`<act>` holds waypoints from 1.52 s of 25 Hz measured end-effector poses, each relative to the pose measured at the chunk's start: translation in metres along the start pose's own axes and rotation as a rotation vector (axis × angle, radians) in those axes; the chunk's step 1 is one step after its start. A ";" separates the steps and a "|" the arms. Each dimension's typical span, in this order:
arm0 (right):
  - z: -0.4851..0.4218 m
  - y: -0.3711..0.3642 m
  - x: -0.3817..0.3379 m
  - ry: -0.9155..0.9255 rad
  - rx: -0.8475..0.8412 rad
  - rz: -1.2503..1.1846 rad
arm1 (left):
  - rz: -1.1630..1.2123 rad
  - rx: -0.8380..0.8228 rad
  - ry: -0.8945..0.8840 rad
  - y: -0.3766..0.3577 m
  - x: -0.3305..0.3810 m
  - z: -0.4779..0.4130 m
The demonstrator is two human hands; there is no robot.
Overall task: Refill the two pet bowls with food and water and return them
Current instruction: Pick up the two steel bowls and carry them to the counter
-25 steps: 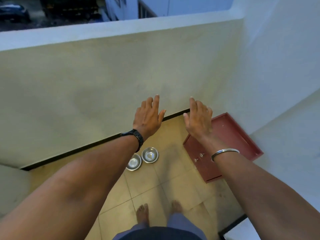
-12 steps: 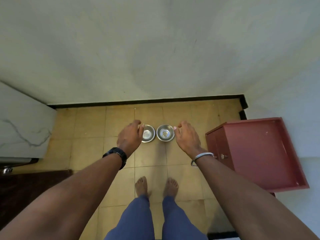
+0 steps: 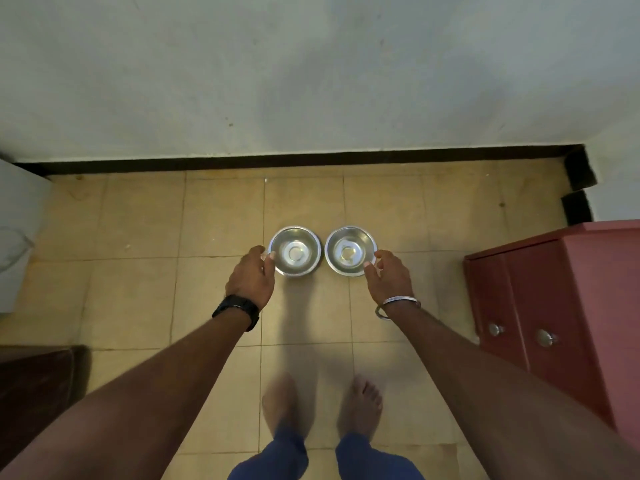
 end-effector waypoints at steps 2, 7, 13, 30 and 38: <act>-0.048 -0.038 0.024 -0.012 0.006 0.011 | 0.002 0.005 0.018 -0.045 -0.042 -0.035; -0.144 -0.108 0.068 -0.052 0.033 0.105 | 0.004 -0.009 0.068 -0.140 -0.119 -0.105; -0.203 -0.141 0.108 -0.224 0.115 0.047 | -0.014 -0.006 0.171 -0.196 -0.163 -0.152; -0.086 -0.004 0.053 -0.317 0.154 -0.262 | 0.326 0.165 0.338 -0.070 -0.051 -0.067; 0.110 0.205 -0.039 -0.282 0.255 -0.390 | 0.378 0.238 0.232 0.138 0.144 0.057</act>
Point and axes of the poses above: each hand's wrist, its own z-axis away from the middle knuckle, its own y-axis out of the back of the hand, x = y × z, the point moved 9 cm from there along -z, towards the middle knuckle, and after that the axes turned 9 degrees about -y, right-handed, at the moved point
